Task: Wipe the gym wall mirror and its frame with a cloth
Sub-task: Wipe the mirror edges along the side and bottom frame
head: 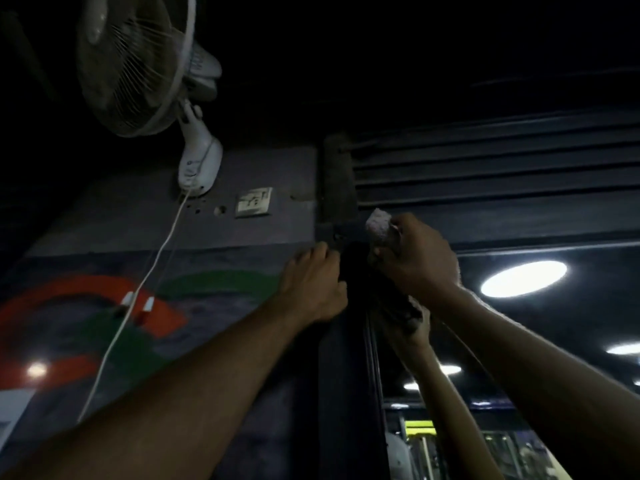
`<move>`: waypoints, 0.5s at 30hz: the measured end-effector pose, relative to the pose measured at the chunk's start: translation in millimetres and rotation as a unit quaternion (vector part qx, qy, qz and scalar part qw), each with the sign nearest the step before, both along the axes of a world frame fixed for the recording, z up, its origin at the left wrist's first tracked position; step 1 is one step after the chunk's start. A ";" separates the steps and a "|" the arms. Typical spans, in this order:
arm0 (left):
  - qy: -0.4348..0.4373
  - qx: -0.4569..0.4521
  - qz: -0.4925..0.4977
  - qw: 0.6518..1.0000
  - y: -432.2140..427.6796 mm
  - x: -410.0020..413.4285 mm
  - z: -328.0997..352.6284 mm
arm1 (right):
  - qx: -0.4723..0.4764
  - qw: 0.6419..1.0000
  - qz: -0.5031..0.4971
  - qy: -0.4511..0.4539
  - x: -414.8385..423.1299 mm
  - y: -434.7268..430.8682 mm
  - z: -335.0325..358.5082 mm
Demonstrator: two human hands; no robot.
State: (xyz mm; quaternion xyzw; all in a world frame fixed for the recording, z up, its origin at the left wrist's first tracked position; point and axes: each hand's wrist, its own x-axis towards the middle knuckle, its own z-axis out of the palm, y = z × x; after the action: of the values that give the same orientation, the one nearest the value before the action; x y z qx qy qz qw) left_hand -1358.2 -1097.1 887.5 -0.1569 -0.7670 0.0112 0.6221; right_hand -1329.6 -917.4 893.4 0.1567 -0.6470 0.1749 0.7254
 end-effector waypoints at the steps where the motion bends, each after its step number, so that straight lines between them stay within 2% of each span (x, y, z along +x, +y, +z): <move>1: 0.007 -0.003 -0.002 1.000 -0.1 -3.0 1.4 | 0.001 1.000 -0.021 0.000 0.9 0.2 9.1; 6: 0.039 -0.020 -0.028 0.999 -9.6 -13.5 1.0 | 0.000 0.998 -0.064 0.024 -5.7 1.3 54.8; 10: 0.053 -0.026 -0.030 0.998 -15.0 -14.8 2.8 | -0.004 0.998 -0.067 0.004 -19.6 -15.2 75.9; 15: 0.076 -0.026 -0.032 0.996 -15.7 -22.3 -18.2 | 0.183 0.980 -0.077 0.000 -34.0 -32.6 73.6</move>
State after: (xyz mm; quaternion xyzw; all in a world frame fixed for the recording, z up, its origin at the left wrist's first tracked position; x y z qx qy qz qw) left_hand -1380.6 -1112.9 869.4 -0.1964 -0.7112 0.0232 0.6746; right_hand -1363.7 -950.0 967.0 0.2363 -0.6782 -0.0032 0.6959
